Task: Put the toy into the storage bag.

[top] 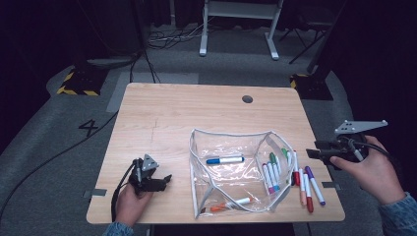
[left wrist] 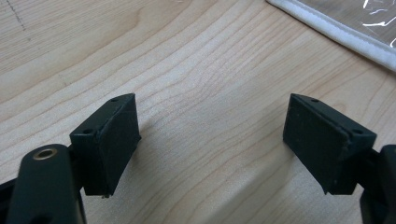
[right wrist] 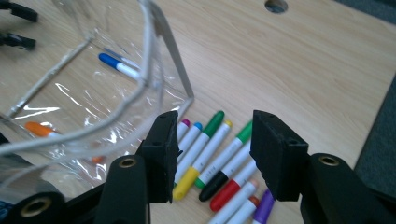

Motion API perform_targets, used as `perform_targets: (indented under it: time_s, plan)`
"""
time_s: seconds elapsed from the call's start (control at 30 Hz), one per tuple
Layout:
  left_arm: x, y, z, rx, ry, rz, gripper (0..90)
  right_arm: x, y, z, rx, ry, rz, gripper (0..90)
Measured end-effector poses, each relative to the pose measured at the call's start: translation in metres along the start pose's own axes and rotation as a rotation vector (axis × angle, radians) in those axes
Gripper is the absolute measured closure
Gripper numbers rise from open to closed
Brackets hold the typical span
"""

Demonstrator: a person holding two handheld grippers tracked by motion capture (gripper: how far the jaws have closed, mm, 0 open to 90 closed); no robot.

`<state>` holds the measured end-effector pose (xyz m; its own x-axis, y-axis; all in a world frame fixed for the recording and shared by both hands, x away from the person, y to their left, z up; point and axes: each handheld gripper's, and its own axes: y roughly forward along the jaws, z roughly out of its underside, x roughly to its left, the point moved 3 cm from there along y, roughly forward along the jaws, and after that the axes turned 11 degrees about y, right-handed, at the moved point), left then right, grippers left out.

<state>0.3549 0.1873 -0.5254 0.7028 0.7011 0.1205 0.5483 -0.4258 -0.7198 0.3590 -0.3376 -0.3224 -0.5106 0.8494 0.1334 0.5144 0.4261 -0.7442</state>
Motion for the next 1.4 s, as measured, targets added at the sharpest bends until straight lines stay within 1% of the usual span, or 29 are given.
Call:
perform_targets:
  time_s: [0.1, 0.2, 0.33, 0.47, 0.53, 0.67, 0.8, 0.87, 0.97, 1.0, 1.1, 1.17, 1.23, 1.27, 1.3, 1.33, 1.4]
  plan:
    - [0.000, 0.000, 0.000, 0.000, 0.000, 0.000, 18.8, -0.015, 0.004, 0.012, 0.021, 0.035, 0.033, 53.4]
    - [0.000, 0.000, 0.000, -0.001, 0.000, 0.000, 18.8, -0.027, 0.009, 0.022, 0.036, 0.066, 0.053, 54.0]
    - [0.000, 0.000, 0.000, 0.001, -0.001, -0.001, 18.8, -0.041, 0.018, 0.040, 0.079, 0.107, 0.087, 54.4]
    - [0.000, 0.000, 0.000, 0.001, -0.003, 0.000, 18.7, -0.053, 0.030, 0.059, 0.122, 0.140, 0.105, 54.4]
    - [0.000, 0.000, 0.000, 0.000, -0.003, 0.000, 18.7, -0.057, 0.037, 0.070, 0.149, 0.163, 0.114, 54.6]
    - [0.000, 0.000, 0.000, 0.000, -0.004, -0.001, 18.7, -0.066, 0.052, 0.086, 0.188, 0.171, 0.127, 55.8]
    - [0.000, 0.000, 0.000, 0.000, -0.004, 0.000, 18.7, -0.071, 0.068, 0.104, 0.240, 0.202, 0.141, 59.0]
    - [0.000, 0.000, 0.000, 0.000, -0.004, 0.000, 18.7, -0.074, 0.076, 0.111, 0.265, 0.208, 0.149, 60.1]
    - [0.000, 0.000, 0.000, 0.000, -0.004, -0.001, 18.7, -0.076, 0.086, 0.120, 0.296, 0.233, 0.150, 61.5]
    - [0.000, 0.000, 0.000, 0.000, -0.004, -0.001, 18.7, -0.077, 0.089, 0.122, 0.304, 0.233, 0.154, 62.5]
    - [0.000, 0.000, 0.000, 0.000, -0.004, 0.000, 18.7, -0.078, 0.096, 0.127, 0.332, 0.241, 0.166, 66.8]
    - [0.000, 0.000, 0.000, 0.000, -0.004, 0.000, 18.7, -0.079, 0.099, 0.130, 0.344, 0.256, 0.182, 71.6]
    - [0.000, 0.000, 0.000, 0.000, -0.004, 0.000, 18.7, -0.079, 0.099, 0.130, 0.333, 0.278, 0.215, 75.7]
    - [0.000, 0.000, 0.000, 0.000, -0.003, 0.000, 18.7, -0.080, 0.100, 0.130, 0.325, 0.278, 0.231, 76.7]
    - [0.000, 0.000, 0.000, 0.000, -0.004, 0.000, 18.7, -0.080, 0.099, 0.130, 0.325, 0.291, 0.244, 76.9]
    - [0.000, 0.000, 0.000, 0.001, -0.002, 0.000, 18.7, -0.080, 0.099, 0.130, 0.329, 0.305, 0.251, 77.0]
    - [0.000, 0.000, 0.000, 0.000, -0.004, 0.000, 18.7, -0.081, 0.098, 0.129, 0.323, 0.302, 0.255, 77.1]
